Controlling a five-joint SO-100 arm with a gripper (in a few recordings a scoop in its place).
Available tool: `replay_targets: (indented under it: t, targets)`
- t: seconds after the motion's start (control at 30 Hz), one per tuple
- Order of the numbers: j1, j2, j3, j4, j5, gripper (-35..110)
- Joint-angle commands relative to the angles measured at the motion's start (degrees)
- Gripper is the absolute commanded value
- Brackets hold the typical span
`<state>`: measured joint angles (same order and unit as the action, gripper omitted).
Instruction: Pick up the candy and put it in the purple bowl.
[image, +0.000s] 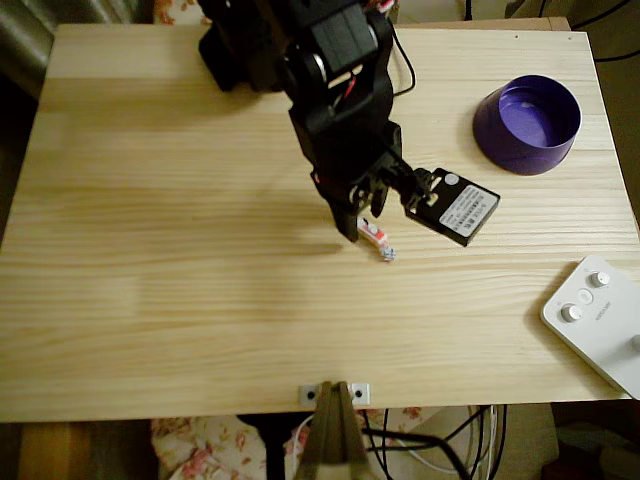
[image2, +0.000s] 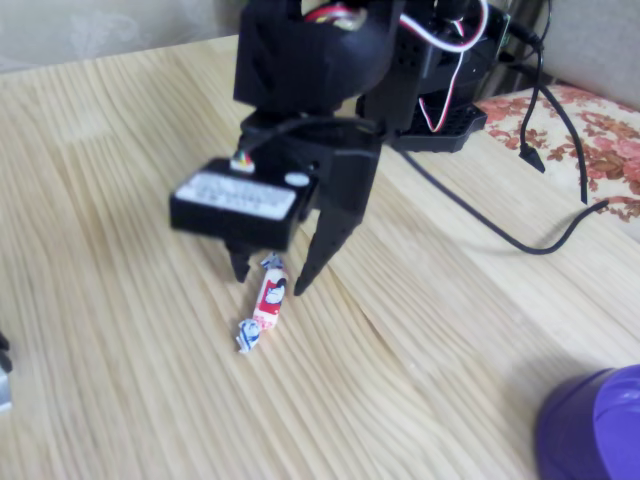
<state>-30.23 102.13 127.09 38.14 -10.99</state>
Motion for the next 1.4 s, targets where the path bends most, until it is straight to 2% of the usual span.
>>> replay_targets:
  t: [0.0,0.17,0.33,0.5,0.63,0.77,0.93,1.03,1.17,1.37]
  targets:
    - [-0.35,0.62,-4.57,-1.14,-0.44,18]
    - [-0.35,-1.85,-4.57,-2.37,-0.18,18]
    - [-0.44,-3.78,-4.66,-3.43,-0.09,2]
    - [-0.26,-3.52,-4.48,-3.52,0.62,-1]
    - [0.18,2.29,-3.16,-1.41,0.88,-1]
    - [-0.79,15.47,-1.58,4.31,-0.26,-1]
    - [-7.56,36.12,1.41,9.76,-1.05,-1]
    - [-14.77,42.28,2.55,11.25,0.09,-1]
    - [-24.70,41.92,3.52,8.61,1.14,-1]
    - [-31.38,33.31,-0.26,0.79,1.32,-1]
